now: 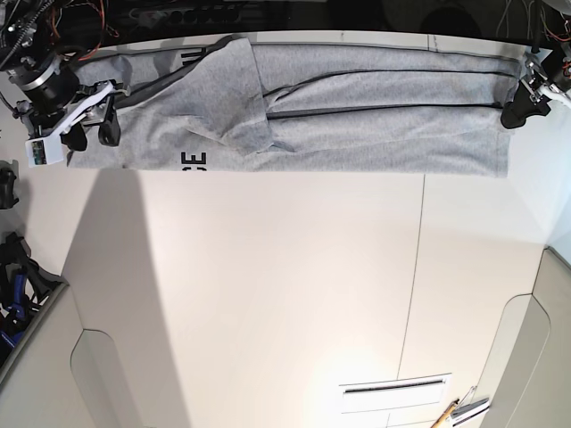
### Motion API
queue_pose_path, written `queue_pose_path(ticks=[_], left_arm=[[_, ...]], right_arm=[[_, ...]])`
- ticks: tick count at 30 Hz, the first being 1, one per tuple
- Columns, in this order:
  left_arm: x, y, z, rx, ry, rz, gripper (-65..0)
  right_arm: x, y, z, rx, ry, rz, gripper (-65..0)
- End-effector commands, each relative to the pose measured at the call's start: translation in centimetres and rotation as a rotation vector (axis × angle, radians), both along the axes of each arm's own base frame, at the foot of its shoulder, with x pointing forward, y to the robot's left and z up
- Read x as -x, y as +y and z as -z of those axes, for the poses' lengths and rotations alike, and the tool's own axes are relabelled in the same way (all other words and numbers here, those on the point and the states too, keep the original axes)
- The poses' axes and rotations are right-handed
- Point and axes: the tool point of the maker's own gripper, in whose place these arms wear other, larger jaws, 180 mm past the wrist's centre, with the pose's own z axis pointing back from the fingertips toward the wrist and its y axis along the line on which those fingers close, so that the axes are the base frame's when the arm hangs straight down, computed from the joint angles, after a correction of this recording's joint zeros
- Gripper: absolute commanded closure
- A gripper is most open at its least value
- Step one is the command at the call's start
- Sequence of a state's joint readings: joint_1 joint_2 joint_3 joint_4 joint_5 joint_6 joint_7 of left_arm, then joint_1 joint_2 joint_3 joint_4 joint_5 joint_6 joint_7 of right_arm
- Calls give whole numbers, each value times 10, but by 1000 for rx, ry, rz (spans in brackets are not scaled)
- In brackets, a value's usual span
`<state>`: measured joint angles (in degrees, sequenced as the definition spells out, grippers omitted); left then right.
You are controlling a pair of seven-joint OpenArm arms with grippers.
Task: Fold the T-shirt properly
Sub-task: 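Regrasp the folded shirt's ends with both grippers and straighten the fold, then fold the shirt end near the left gripper over toward the middle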
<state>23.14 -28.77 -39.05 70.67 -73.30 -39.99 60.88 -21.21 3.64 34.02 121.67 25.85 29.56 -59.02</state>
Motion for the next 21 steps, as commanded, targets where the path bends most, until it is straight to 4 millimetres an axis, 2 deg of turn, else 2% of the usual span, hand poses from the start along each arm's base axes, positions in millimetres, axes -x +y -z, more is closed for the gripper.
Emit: queue_pose_path(ticks=[1,7,9,13,18,21], left_arm=[[3,1,3,-32,36,42,-402],[2,-14,14,-39,60,91,-389],[2,-13,13,-39,58,88,-296],[-4,-11,6,-18,20,63,0],[-17,-12,-20,35,-73,41,0],[-24,-26,-44,93,-125,98,0]], right_arm=[[-5,-5,-4,-3,-29,16,-325],[-4,-15,26,-61,49,53,-325],[-2,-16,31,-69,64,58,-325],[-2,-16,32,-71,67,59,-325],[-1,-19,33,-58,73,67,-325],[2,-29,35,-31,83,91,-325]])
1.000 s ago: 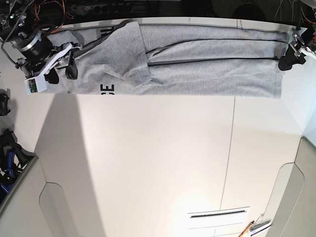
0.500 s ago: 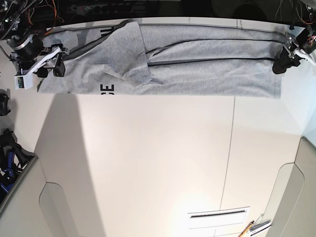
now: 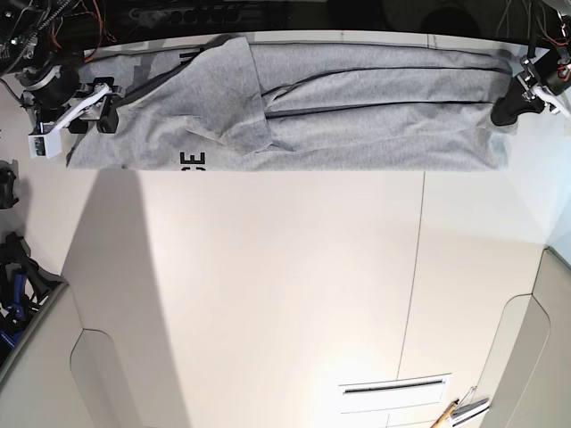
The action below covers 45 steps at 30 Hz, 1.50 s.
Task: Fold the T-shirt properly
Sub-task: 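Fold the shirt end near the left gripper over toward the middle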
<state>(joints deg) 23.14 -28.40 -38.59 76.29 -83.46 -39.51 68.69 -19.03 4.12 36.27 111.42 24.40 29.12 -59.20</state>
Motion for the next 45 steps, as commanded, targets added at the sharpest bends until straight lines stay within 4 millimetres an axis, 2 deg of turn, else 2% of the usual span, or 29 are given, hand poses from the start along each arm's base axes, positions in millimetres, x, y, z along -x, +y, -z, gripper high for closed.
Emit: queue_pose_path(ticks=[1,5,11,14,20,25,29,33,42,43,45], left_arm=[[-8,0,-17,-24,-42,44,0],[-19,-30,-44,-67,-126,148,0],[-22,-101,-70,-70,-227,337,0],[-21,-140,-73,-29,-251,445,0],[-13,-213,-68,112,-257,616,0],[-10,-261,-69,201,-284,683,0],[-12,-283,-63,176,-295,734,0],[-16,-297,-63,157,-319,755,0],[-23,-299,-66,151,-348,740,0],[-24,-299,-67,155,-355,732,-18],[-25,-300,-68,161,-360,727,-176]], right_arm=[[-5,-8,-10,23,-39,12,-325],[-1,-25,-13,43,-38,57,-325],[1,-41,-17,80,-36,73,-325],[1,-42,-18,85,-38,72,-325],[1,-42,-18,84,-38,72,-325],[1,-42,-18,82,-39,72,-325],[-1,-39,-19,62,-49,69,-325],[-1,-38,-19,61,-48,69,-325],[-2,-35,-21,42,-61,65,-325],[-3,-35,-21,39,-63,65,-325],[-3,-35,-21,39,-63,65,-325]])
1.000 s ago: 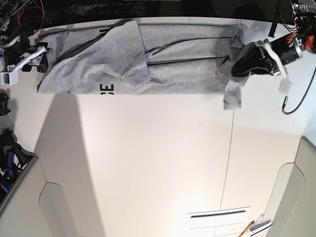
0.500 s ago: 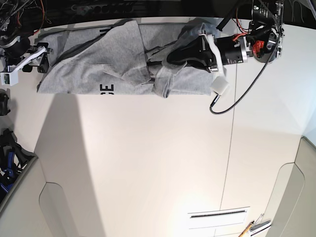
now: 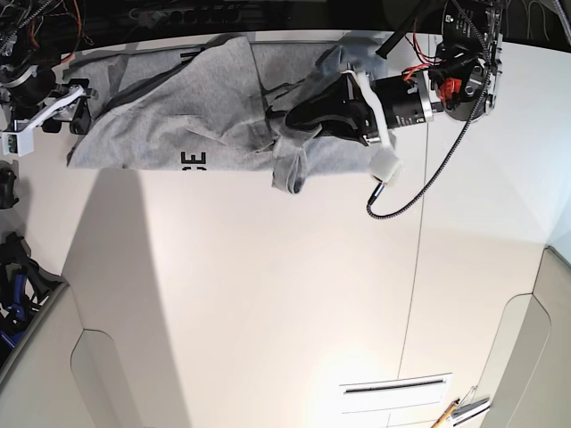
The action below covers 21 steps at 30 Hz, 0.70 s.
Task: Fold the T-shirt properly
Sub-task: 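Fold the shirt end near the left gripper over toward the middle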
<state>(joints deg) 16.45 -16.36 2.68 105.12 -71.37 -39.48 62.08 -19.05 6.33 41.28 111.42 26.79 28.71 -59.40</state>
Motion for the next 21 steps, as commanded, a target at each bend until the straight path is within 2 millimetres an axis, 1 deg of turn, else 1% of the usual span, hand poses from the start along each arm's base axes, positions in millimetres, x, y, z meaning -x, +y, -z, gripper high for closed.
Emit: queue_pose_path(ticks=[1,2,3,13,17,21], left_arm=[[-5,-4,-14,45,-37,-7,-239],[-5,-5,-15,50,-38,-10,-277],[-6,-5,-16,56,-40,-14,-286],[-7,-6,-16,60,-41,-17,-286],[-6,-6,-15,56,-40,-14,-286],[-6,-5,-13,41,-41,-13,-286]], right_arm=[[-6,-2,-9,10,-39,-4,-325],[-6,-2,-10,10,-39,-4,-325],[-6,-3,-10,10,-40,-4,-325],[-6,-5,-9,24,-37,-1,-325],[-2,-19,-8,89,-13,19,-325],[-4,-34,-13,78,-30,26,-326]])
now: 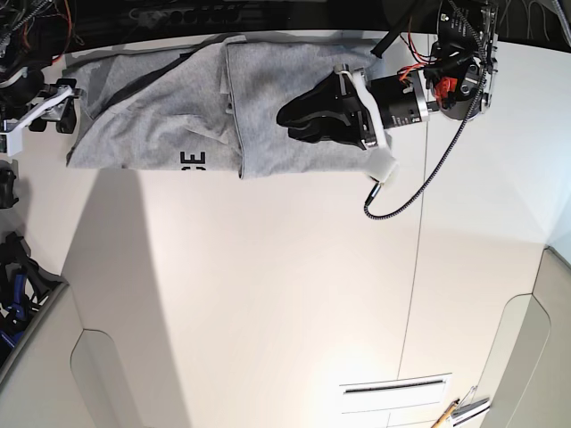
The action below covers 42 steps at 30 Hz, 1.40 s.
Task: Fold the T-shirt properly
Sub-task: 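Fold the shirt end near the left gripper over toward the middle, then fold the shirt end near the right gripper over onto the stack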
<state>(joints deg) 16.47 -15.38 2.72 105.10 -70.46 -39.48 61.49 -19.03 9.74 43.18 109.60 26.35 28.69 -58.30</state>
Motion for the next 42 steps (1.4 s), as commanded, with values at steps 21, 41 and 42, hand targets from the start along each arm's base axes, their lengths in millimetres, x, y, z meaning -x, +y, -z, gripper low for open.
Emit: queue_pose_path(ticks=[21,41,42], left_arm=[[-5,-1,-12,29,-37,-2,-286],[-10,148,29,-404,-3,-261,0],[-8,163,34,-456,6,-287,0]], right_arm=[[-9,40,72,-690,92,0,-369],[-28,55,15,-597,0,-181,0],[-32,56,6,-571,-23,-202,0]])
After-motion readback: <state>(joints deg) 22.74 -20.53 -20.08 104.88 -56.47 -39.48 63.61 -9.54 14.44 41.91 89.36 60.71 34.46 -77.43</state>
